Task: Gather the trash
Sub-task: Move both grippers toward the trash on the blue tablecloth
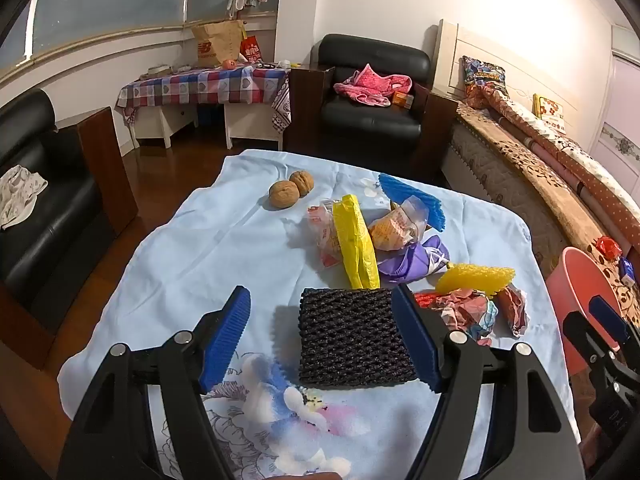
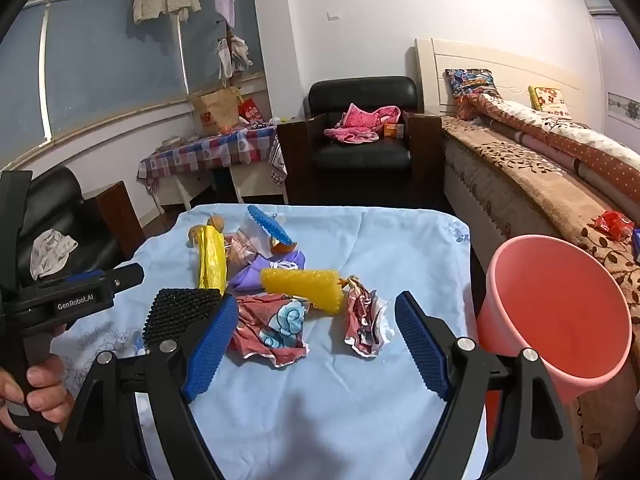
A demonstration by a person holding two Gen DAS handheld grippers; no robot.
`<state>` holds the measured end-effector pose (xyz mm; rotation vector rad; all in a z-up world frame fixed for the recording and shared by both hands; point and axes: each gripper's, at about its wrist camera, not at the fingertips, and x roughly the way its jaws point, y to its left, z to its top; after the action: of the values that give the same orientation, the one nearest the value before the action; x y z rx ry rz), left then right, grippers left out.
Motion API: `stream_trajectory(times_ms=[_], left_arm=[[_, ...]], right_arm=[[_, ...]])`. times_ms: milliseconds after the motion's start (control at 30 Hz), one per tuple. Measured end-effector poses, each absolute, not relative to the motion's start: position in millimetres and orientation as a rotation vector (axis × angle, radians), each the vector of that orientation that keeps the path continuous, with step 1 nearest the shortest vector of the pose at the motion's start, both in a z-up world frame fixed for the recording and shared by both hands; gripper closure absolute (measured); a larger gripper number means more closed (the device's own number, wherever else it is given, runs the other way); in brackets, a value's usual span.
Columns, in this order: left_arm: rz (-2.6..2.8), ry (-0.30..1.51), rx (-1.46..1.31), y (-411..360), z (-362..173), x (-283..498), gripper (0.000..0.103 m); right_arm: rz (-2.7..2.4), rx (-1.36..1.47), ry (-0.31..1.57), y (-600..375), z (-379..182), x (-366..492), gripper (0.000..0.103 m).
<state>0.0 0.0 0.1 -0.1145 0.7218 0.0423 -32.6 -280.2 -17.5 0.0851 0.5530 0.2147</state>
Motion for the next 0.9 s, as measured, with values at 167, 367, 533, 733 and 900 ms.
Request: stream_trajectory(times_ms=[167, 367, 533, 733, 900], left_arm=[[0.047, 0.719, -0.110, 0.0, -0.1, 0.0, 0.030], [0.048, 0.724, -0.112, 0.0, 0.1, 0.1, 0.030], [0.047, 0.726, -0.112, 0.4, -2.2, 2.9, 0.030], [0.053, 0.730, -0.112, -0.8, -0.3, 3.2, 0.030], [0.056, 0.739, -0.130, 5.9, -6.8, 4.2, 0.030]], right_arm=[[0.218, 0.089, 0.549, -281.4, -17.4, -32.8, 0.024], [0.219, 0.081, 0.563, -288.5, -16.4, -28.5, 0.024], [0.200, 0.096, 0.556, -284.7, -20.3, -29.8, 0.024], [0.201, 0.098, 0.565, -283.8, -22.0, -28.1, 0.024], [0.202, 0.103, 0.572, -286.5, -23.5, -26.9, 0.024]])
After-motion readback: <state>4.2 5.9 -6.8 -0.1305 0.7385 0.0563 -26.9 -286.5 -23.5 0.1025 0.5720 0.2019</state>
